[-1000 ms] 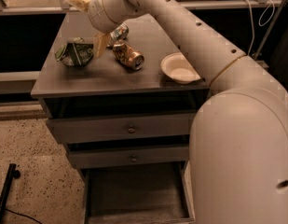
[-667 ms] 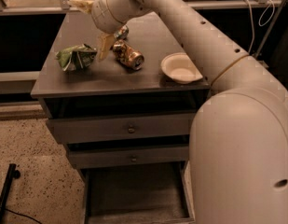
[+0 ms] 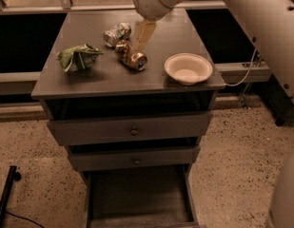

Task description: Pick green jalapeno chip bag from bottom drawer and place on counter

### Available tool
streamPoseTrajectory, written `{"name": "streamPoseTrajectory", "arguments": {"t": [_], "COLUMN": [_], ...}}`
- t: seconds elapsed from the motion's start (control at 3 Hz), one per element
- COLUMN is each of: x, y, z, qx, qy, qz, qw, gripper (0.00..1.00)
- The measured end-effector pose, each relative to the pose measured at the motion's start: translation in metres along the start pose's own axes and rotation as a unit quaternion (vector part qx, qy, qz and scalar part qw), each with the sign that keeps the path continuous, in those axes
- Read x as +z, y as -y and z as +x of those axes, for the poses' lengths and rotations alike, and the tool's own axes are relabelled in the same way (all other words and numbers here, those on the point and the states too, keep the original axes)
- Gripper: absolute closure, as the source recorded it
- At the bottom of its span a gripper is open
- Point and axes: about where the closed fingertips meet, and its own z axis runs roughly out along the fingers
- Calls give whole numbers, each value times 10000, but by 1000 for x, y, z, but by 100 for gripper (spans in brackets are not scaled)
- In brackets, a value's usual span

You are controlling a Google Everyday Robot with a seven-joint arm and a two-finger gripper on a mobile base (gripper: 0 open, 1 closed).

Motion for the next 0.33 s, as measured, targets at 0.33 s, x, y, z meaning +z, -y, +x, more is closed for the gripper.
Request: {"name": "streamPoseTrajectory", "arguments": {"t": [0.33], "x": [-37], "y": [-2], "z": [19], "qx": [70], "qy": [-488], "qz": [43], "qw": [9988], "gripper": [0]}}
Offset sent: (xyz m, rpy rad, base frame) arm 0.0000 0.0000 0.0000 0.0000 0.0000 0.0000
